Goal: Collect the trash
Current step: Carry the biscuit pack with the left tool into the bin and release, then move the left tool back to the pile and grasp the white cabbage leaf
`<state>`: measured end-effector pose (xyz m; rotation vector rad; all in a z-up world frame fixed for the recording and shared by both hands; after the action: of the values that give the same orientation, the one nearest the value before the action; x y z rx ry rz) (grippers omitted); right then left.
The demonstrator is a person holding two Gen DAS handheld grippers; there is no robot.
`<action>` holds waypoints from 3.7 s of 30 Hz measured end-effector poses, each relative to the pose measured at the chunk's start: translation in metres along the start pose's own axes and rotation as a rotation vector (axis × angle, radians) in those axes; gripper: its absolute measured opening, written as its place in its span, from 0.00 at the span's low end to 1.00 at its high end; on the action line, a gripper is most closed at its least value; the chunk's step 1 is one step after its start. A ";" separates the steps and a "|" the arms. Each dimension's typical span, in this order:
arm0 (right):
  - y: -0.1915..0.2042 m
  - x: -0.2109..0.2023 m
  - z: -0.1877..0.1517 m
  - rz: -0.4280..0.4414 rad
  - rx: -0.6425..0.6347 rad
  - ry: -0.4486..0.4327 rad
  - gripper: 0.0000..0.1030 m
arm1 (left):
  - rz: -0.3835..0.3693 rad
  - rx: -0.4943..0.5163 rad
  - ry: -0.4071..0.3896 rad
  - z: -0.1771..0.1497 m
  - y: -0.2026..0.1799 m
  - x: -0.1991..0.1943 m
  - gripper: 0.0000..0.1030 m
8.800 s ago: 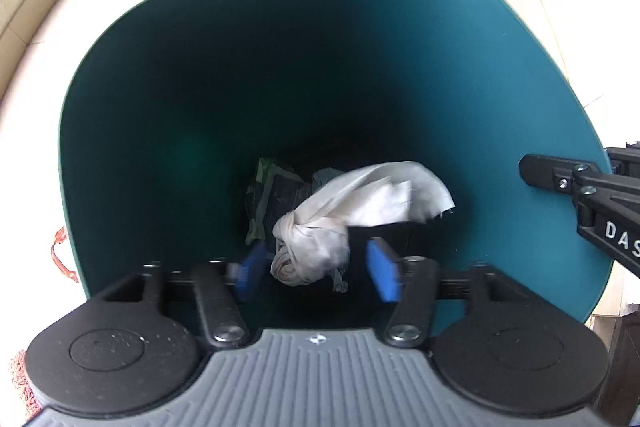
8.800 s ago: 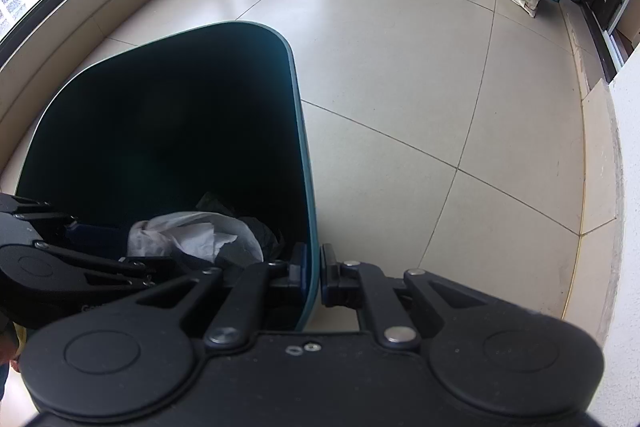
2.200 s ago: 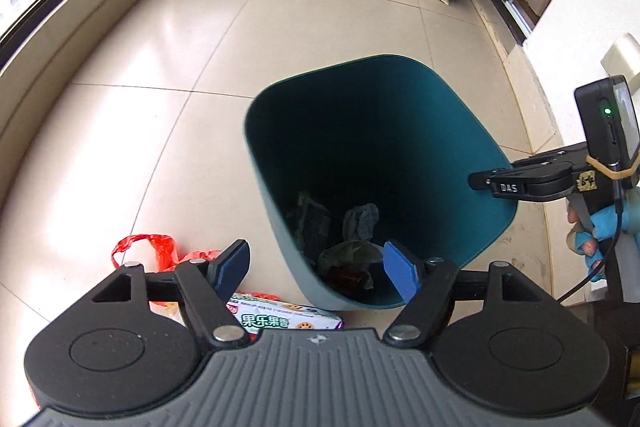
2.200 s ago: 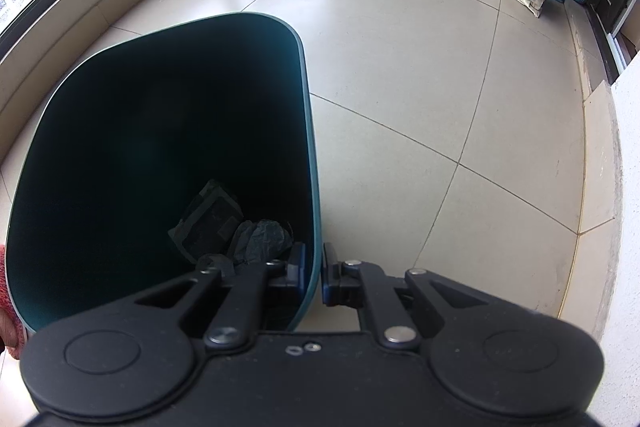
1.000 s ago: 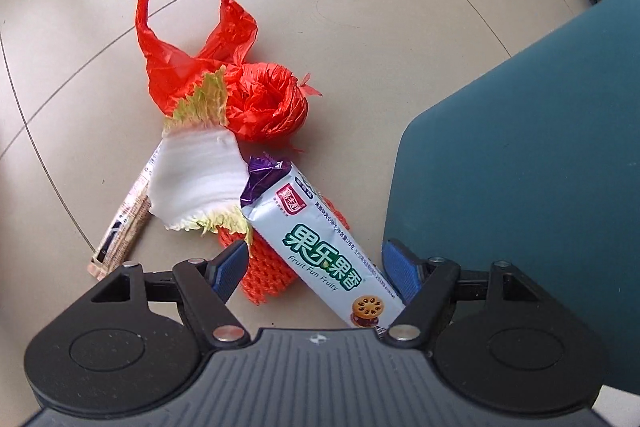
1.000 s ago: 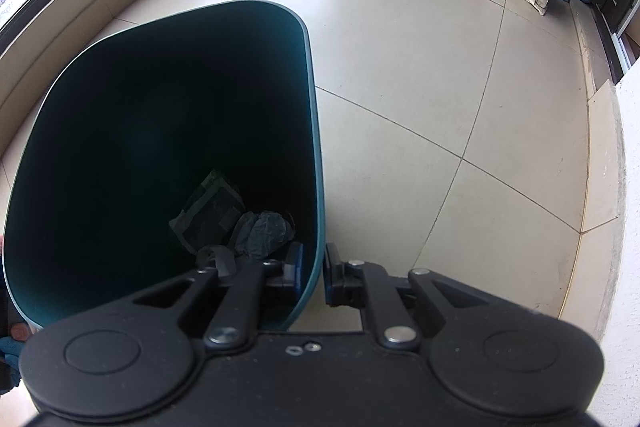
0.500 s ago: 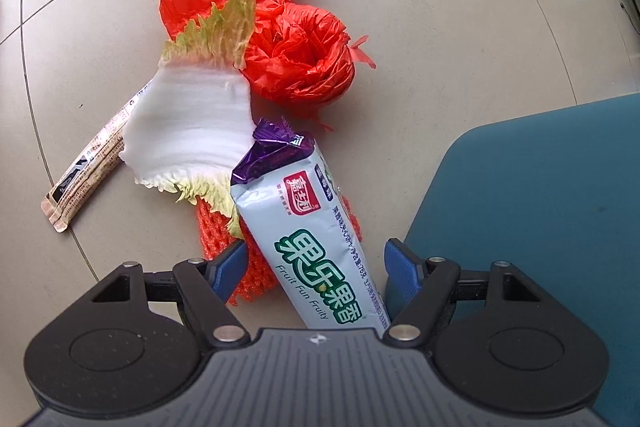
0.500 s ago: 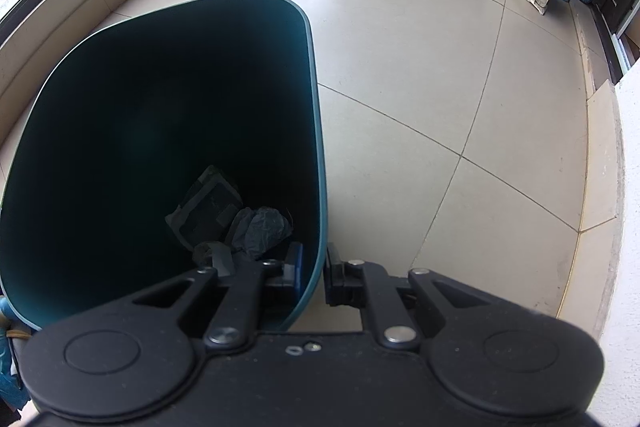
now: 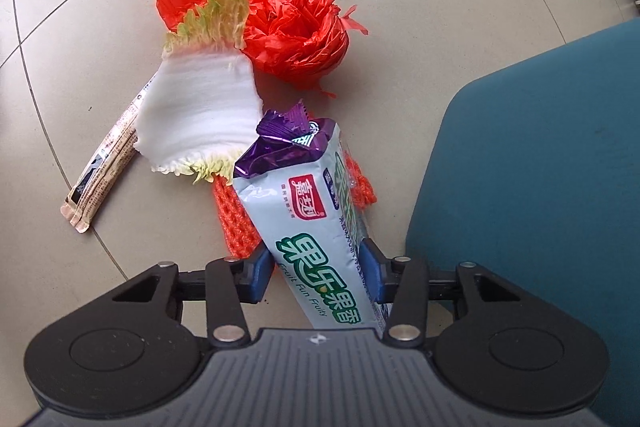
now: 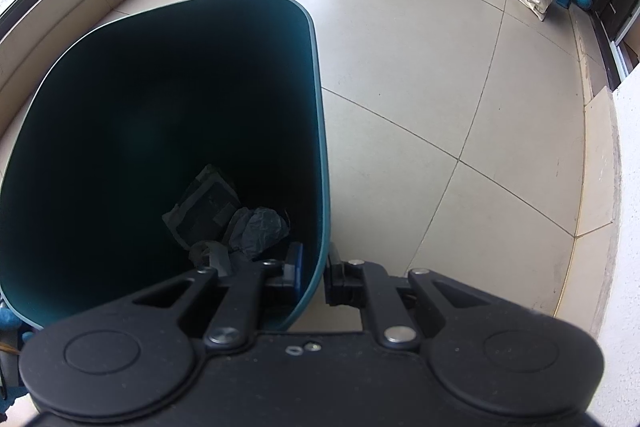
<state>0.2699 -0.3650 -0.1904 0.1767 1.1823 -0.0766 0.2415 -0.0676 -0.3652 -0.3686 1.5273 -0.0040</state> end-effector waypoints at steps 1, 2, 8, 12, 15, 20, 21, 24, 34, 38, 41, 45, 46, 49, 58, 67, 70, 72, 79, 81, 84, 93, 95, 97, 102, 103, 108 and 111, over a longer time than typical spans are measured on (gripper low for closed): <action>0.000 0.000 0.000 -0.001 0.000 -0.001 0.09 | -0.001 0.003 0.003 -0.003 0.001 -0.004 0.44; 0.001 -0.001 -0.001 -0.001 -0.001 -0.002 0.09 | 0.000 0.006 0.009 -0.007 0.002 -0.008 0.44; 0.000 -0.003 -0.001 0.007 0.013 -0.004 0.09 | -0.020 0.035 0.007 -0.022 0.003 -0.040 0.43; -0.001 0.001 -0.003 0.003 0.006 -0.002 0.08 | -0.011 0.120 -0.005 -0.025 -0.008 -0.074 0.42; -0.003 -0.001 -0.001 0.006 0.007 0.001 0.08 | -0.021 0.192 -0.045 -0.026 -0.021 -0.108 0.42; -0.003 -0.001 -0.002 0.009 -0.016 -0.002 0.09 | -0.004 0.297 -0.115 -0.022 -0.043 -0.163 0.42; -0.003 -0.001 -0.003 0.013 -0.012 0.000 0.09 | 0.008 0.323 -0.128 -0.022 -0.048 -0.173 0.42; -0.004 -0.002 -0.003 0.020 -0.008 0.005 0.09 | 0.014 0.382 -0.164 -0.020 -0.063 -0.200 0.42; -0.007 -0.001 -0.001 0.024 -0.013 0.005 0.09 | 0.003 0.546 -0.318 0.001 -0.123 -0.292 0.42; -0.008 -0.001 -0.001 0.024 -0.012 0.006 0.09 | -0.036 0.590 -0.382 0.010 -0.153 -0.327 0.41; -0.008 -0.001 -0.001 0.024 -0.011 0.006 0.09 | -0.020 0.622 -0.412 0.017 -0.172 -0.334 0.41; -0.009 0.000 0.000 0.023 -0.013 0.005 0.09 | 0.003 0.671 -0.426 0.027 -0.202 -0.323 0.41; -0.009 0.001 0.000 0.023 -0.014 0.005 0.09 | 0.008 0.682 -0.426 0.030 -0.209 -0.317 0.41; -0.010 0.002 -0.001 0.031 -0.013 0.005 0.10 | 0.037 0.704 -0.393 0.039 -0.223 -0.288 0.41; -0.013 0.000 -0.005 0.041 -0.019 0.004 0.10 | 0.152 0.743 -0.235 0.049 -0.236 -0.175 0.41; -0.009 0.001 -0.004 0.034 -0.023 0.003 0.10 | 0.231 0.755 -0.131 0.049 -0.234 -0.107 0.41; -0.008 0.001 -0.005 0.035 -0.023 0.003 0.10 | 0.241 0.763 -0.097 0.047 -0.235 -0.093 0.41; -0.008 0.001 -0.005 0.035 -0.021 0.003 0.10 | 0.240 0.762 -0.074 0.044 -0.233 -0.086 0.41; -0.008 0.000 -0.005 0.037 -0.021 0.003 0.10 | 0.211 0.784 -0.079 0.039 -0.231 -0.089 0.44; -0.008 0.000 -0.005 0.037 -0.021 0.004 0.10 | 0.199 0.789 -0.094 0.038 -0.230 -0.094 0.52; -0.008 0.000 -0.005 0.036 -0.021 0.004 0.10 | 0.167 0.792 -0.124 0.032 -0.231 -0.103 0.56; -0.008 0.000 -0.004 0.037 -0.021 0.005 0.10 | 0.088 0.825 -0.207 0.022 -0.226 -0.147 0.57; -0.008 0.000 -0.004 0.038 -0.017 0.006 0.10 | 0.073 0.826 -0.245 0.026 -0.223 -0.166 0.60; -0.008 0.000 -0.004 0.038 -0.018 0.006 0.10 | 0.065 0.820 -0.285 0.025 -0.219 -0.181 0.62; -0.008 0.001 -0.005 0.038 -0.018 0.008 0.10 | 0.036 0.805 -0.352 0.024 -0.206 -0.218 0.62; -0.008 0.001 -0.005 0.039 -0.017 0.008 0.10 | 0.032 0.801 -0.364 0.024 -0.203 -0.226 0.62; -0.010 0.002 -0.005 0.037 -0.017 0.009 0.11 | 0.036 0.774 -0.462 0.025 -0.177 -0.257 0.71; -0.010 0.002 -0.005 0.038 -0.016 0.010 0.11 | 0.066 0.759 -0.513 0.025 -0.156 -0.273 0.73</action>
<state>0.2648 -0.3736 -0.1945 0.1850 1.1888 -0.0331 0.2863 -0.1462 -0.0627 0.2759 0.9347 -0.3973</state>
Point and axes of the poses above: each gripper's, at about its wrist camera, not at the fingertips, and x roughly the way its jaws point, y to its left, z to its top, the point moved 7 cm from there along x, roughly the way its jaws point, and after that the axes turned 13 degrees about x, right-handed, at the moved point
